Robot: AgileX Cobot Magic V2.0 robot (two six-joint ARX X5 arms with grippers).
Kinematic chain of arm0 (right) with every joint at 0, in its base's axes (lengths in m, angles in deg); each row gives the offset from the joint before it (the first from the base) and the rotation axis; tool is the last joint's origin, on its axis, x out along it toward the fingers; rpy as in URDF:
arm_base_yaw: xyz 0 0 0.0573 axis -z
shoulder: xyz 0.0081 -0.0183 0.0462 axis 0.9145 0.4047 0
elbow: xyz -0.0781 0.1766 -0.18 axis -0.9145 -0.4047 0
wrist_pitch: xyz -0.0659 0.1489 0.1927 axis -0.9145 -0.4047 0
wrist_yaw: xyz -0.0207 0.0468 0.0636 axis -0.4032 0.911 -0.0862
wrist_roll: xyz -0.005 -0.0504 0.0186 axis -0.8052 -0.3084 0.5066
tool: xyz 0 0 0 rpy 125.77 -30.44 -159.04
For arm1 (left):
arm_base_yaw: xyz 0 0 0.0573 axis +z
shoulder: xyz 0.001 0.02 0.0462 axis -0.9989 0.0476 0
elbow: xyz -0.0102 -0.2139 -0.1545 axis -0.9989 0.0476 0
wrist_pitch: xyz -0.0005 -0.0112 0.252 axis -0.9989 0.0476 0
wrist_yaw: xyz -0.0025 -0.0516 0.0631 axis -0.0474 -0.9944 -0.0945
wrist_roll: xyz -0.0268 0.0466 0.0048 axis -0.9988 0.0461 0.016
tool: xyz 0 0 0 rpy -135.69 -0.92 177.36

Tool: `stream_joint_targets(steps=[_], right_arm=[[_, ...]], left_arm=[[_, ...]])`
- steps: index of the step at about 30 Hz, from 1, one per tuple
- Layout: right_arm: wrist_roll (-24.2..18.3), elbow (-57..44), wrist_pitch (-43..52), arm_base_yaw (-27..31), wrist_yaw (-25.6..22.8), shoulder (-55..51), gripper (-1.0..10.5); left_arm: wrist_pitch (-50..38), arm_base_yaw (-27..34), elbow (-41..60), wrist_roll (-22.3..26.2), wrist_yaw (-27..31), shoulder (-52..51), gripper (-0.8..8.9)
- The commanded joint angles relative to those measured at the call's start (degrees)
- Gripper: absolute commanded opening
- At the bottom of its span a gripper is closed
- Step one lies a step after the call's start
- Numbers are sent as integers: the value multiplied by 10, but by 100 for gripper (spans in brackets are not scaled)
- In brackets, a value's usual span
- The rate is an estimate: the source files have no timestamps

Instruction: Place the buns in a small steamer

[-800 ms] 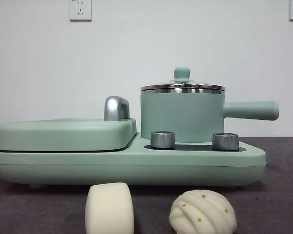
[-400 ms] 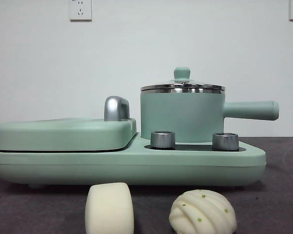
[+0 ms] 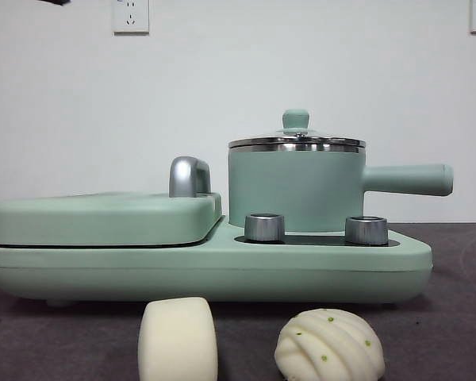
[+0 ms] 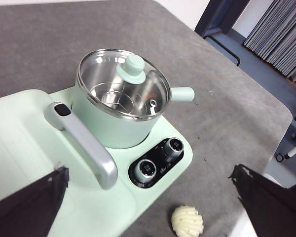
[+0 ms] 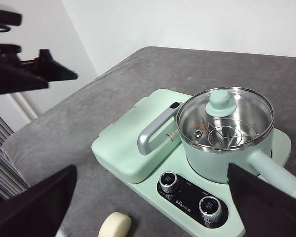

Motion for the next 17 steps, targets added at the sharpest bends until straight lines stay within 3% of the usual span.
stream_joint_targets(steps=[1, 17], right_arm=[[5, 8, 3, 0, -2, 2, 486], [22, 8, 3, 0, -2, 2, 486]], left_arm=[[-9, -2, -43, -12, -2, 47, 554], [183, -38, -438, -12, 3, 421, 554]])
